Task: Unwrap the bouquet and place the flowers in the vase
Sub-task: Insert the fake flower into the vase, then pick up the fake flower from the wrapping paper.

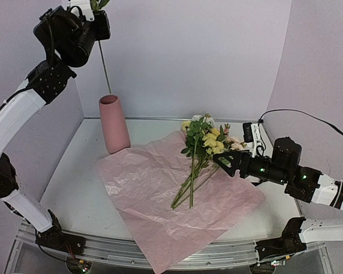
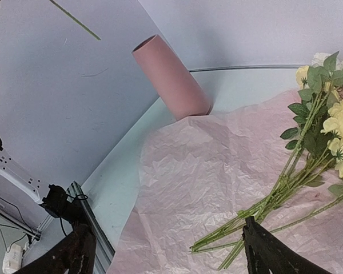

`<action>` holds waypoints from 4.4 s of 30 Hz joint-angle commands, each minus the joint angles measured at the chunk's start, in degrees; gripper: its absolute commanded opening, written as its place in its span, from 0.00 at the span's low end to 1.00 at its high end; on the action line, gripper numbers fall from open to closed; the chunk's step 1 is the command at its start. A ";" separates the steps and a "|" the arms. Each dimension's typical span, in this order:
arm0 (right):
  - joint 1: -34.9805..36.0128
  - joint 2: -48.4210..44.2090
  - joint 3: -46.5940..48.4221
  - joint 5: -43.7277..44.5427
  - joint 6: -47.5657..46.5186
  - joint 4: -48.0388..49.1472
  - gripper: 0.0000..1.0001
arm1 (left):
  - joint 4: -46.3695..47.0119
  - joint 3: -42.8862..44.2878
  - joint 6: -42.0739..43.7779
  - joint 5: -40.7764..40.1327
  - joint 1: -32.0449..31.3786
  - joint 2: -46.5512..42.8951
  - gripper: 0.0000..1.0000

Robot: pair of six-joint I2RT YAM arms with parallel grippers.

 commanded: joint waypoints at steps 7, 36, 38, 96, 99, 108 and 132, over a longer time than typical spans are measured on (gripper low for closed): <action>0.02 -0.94 3.11 0.72 -0.82 0.15 0.90 | 10.45 6.89 11.31 5.86 6.74 5.87 0.00; 0.02 -2.10 2.08 2.78 -1.69 -1.76 0.90 | 12.06 -14.60 -16.94 11.15 23.03 4.51 0.00; 0.03 -2.26 1.90 2.86 -1.69 -1.82 0.90 | 12.07 -14.37 -16.52 11.12 23.12 4.67 0.00; 0.03 -2.81 0.11 3.44 -0.75 -2.23 0.90 | 10.90 -37.40 -32.51 13.88 23.30 2.89 0.12; 0.03 -2.28 0.18 3.18 -0.56 -2.26 0.90 | 10.06 -38.46 -33.70 14.23 23.34 2.30 0.26; 0.03 -2.04 -0.53 3.23 -0.04 -2.22 0.90 | -2.37 -38.78 -38.86 16.90 23.28 -1.04 0.49; 0.01 9.60 1.62 15.45 7.29 -6.00 0.82 | -26.51 -47.11 -49.18 36.90 23.29 -26.59 0.69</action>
